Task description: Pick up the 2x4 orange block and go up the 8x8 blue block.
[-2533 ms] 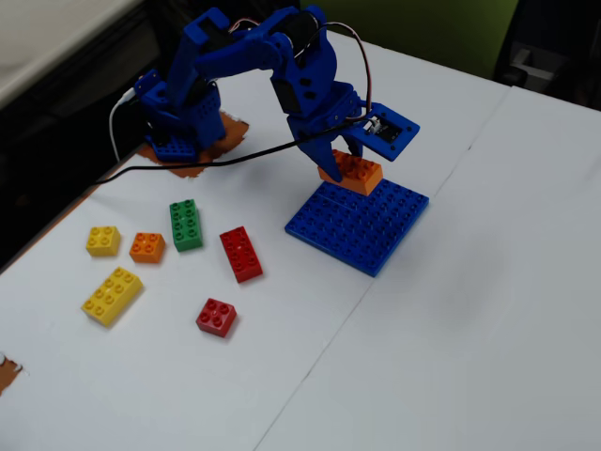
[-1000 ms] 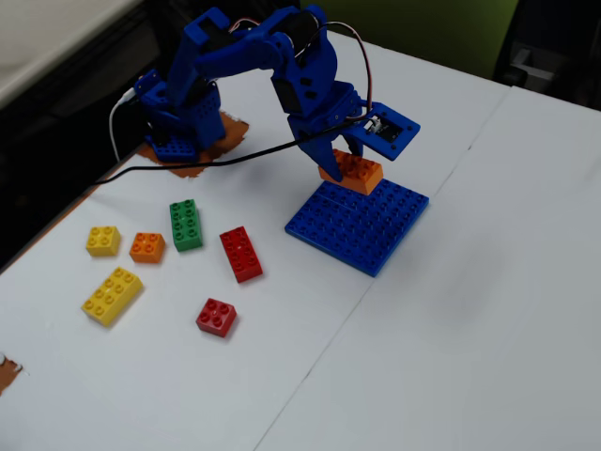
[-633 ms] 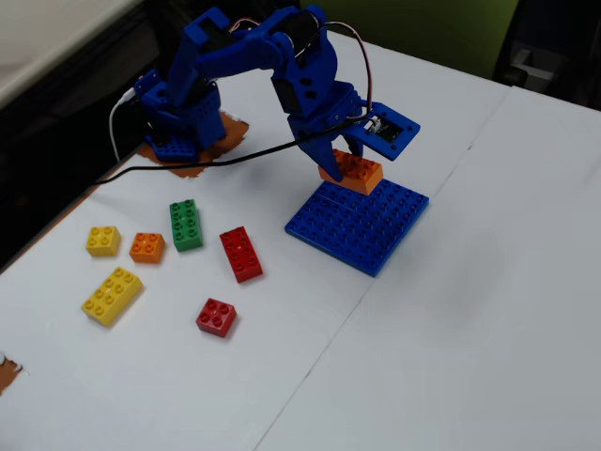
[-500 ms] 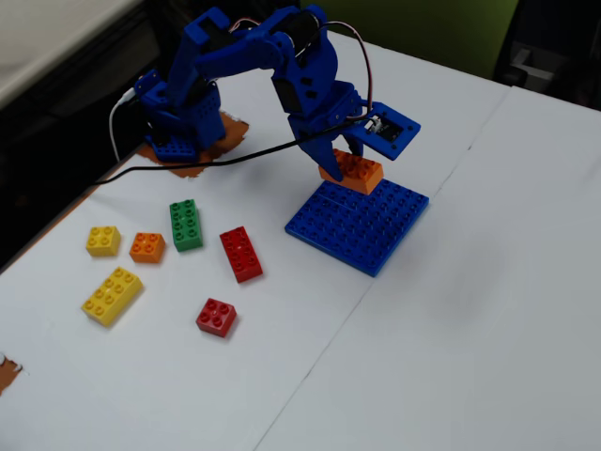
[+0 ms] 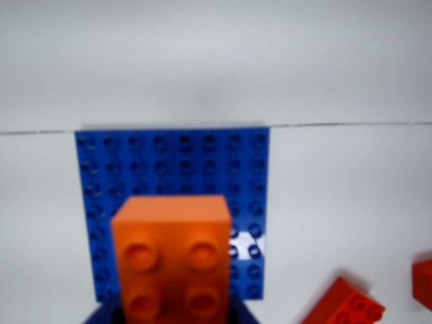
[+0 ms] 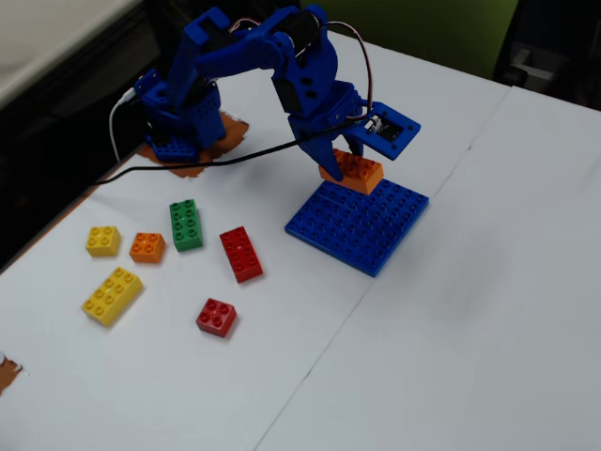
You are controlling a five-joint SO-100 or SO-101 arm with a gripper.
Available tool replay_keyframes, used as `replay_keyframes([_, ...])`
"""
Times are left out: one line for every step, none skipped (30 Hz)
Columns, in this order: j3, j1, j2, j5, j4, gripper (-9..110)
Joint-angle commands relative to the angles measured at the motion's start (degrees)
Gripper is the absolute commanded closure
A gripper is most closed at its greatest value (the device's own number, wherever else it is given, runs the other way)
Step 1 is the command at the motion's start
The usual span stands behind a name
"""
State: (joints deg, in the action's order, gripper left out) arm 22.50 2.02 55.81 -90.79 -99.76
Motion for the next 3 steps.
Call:
replay_keyframes([-2.9, -1.14, 2.37, 0.26, -0.09, 101])
replay_keyframes([-2.9, -1.14, 2.37, 0.26, -0.09, 101])
replay_keyframes([-2.9, -1.23, 2.37, 0.26, -0.09, 101])
